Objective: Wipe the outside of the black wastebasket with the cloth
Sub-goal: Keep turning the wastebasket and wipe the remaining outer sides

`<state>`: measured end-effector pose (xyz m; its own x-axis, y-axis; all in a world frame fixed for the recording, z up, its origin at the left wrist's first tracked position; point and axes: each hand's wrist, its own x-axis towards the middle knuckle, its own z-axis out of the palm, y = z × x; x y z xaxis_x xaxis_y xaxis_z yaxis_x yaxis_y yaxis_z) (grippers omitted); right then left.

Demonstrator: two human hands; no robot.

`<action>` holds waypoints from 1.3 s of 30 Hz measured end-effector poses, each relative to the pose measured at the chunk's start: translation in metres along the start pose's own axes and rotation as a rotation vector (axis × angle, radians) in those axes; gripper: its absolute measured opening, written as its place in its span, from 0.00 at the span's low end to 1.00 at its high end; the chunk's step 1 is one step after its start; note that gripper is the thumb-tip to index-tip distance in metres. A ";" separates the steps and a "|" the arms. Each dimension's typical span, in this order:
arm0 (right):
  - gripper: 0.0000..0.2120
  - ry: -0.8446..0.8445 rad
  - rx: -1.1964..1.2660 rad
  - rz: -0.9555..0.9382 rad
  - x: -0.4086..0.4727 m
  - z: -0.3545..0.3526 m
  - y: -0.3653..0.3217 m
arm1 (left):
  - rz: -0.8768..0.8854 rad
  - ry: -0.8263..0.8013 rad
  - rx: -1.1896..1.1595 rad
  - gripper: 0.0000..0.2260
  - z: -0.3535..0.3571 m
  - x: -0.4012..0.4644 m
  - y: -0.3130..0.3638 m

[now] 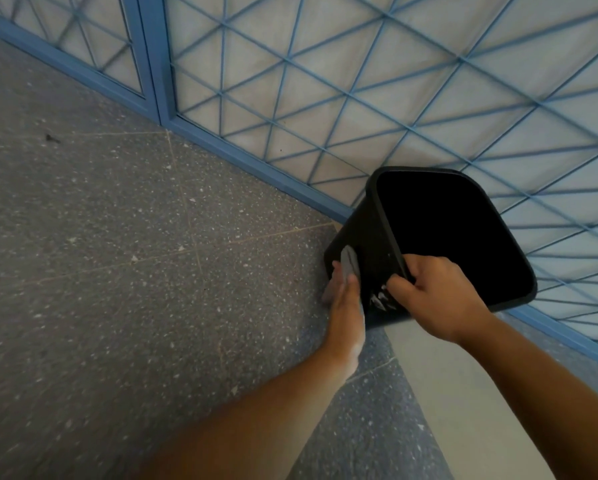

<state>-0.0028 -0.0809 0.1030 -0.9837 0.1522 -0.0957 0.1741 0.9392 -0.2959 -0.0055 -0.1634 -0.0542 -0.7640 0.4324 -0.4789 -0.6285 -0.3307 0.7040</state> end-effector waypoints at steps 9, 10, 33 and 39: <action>0.14 -0.001 -0.005 0.017 0.000 0.002 0.000 | 0.053 0.006 -0.026 0.26 0.005 0.002 0.008; 0.13 -0.002 -0.001 0.014 0.001 0.001 0.000 | 0.062 -0.016 0.011 0.26 0.006 -0.003 0.003; 0.13 -0.004 -0.005 0.023 0.001 -0.001 -0.001 | 0.070 -0.057 0.095 0.22 -0.010 -0.012 0.005; 0.12 -0.008 0.000 0.021 0.002 0.001 -0.002 | 0.125 -0.073 0.071 0.24 0.004 -0.012 0.019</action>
<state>-0.0049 -0.0830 0.1029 -0.9795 0.1693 -0.1096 0.1946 0.9360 -0.2935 -0.0077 -0.1717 -0.0333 -0.8211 0.4527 -0.3476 -0.5153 -0.3264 0.7924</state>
